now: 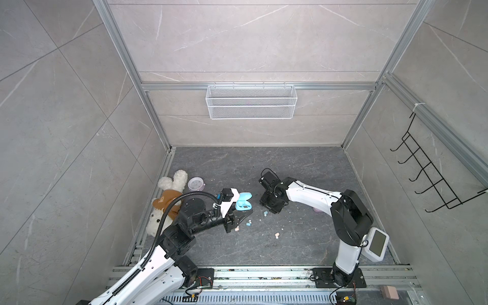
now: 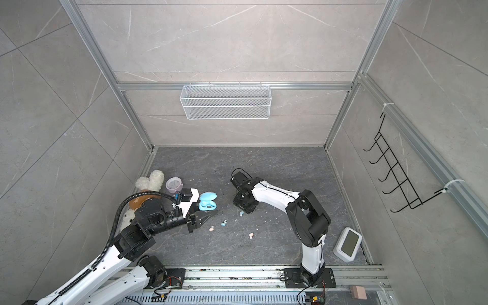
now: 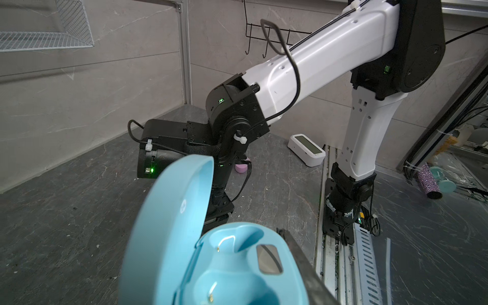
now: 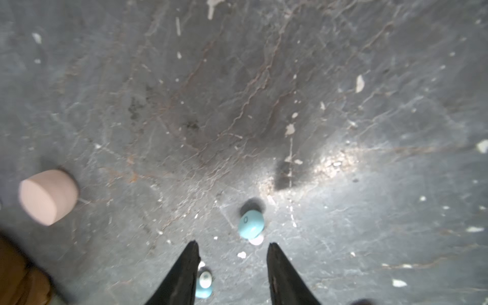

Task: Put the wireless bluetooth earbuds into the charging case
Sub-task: 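Lower the open right gripper around the blue earbud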

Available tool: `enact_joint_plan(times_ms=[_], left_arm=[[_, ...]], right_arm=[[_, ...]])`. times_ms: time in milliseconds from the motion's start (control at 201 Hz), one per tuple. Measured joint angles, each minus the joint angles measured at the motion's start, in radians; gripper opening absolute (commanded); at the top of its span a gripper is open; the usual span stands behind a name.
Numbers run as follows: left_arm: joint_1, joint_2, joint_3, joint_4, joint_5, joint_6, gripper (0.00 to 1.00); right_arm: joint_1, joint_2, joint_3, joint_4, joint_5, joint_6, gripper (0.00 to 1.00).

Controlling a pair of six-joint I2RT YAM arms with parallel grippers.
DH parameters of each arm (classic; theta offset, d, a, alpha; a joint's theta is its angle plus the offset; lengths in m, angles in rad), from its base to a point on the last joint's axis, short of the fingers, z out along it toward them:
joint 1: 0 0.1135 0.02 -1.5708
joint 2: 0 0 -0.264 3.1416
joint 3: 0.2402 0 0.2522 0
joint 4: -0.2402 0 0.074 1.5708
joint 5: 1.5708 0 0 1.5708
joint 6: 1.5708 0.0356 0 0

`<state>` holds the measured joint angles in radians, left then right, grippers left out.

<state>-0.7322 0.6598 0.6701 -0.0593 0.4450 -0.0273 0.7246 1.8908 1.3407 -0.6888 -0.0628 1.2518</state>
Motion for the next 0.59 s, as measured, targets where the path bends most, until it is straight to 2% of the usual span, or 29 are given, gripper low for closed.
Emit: enact_joint_plan(times_ms=[418, 592], left_arm=[[0.004, -0.008, -0.003, -0.001, -0.003, 0.001, 0.27], [0.004, -0.009, -0.010, -0.002, -0.003, 0.001, 0.27]], right_arm=[[0.003, 0.079, 0.034, -0.055, 0.002, 0.032, 0.42], [0.006, 0.093, 0.034, -0.051, -0.012, 0.037, 0.37]])
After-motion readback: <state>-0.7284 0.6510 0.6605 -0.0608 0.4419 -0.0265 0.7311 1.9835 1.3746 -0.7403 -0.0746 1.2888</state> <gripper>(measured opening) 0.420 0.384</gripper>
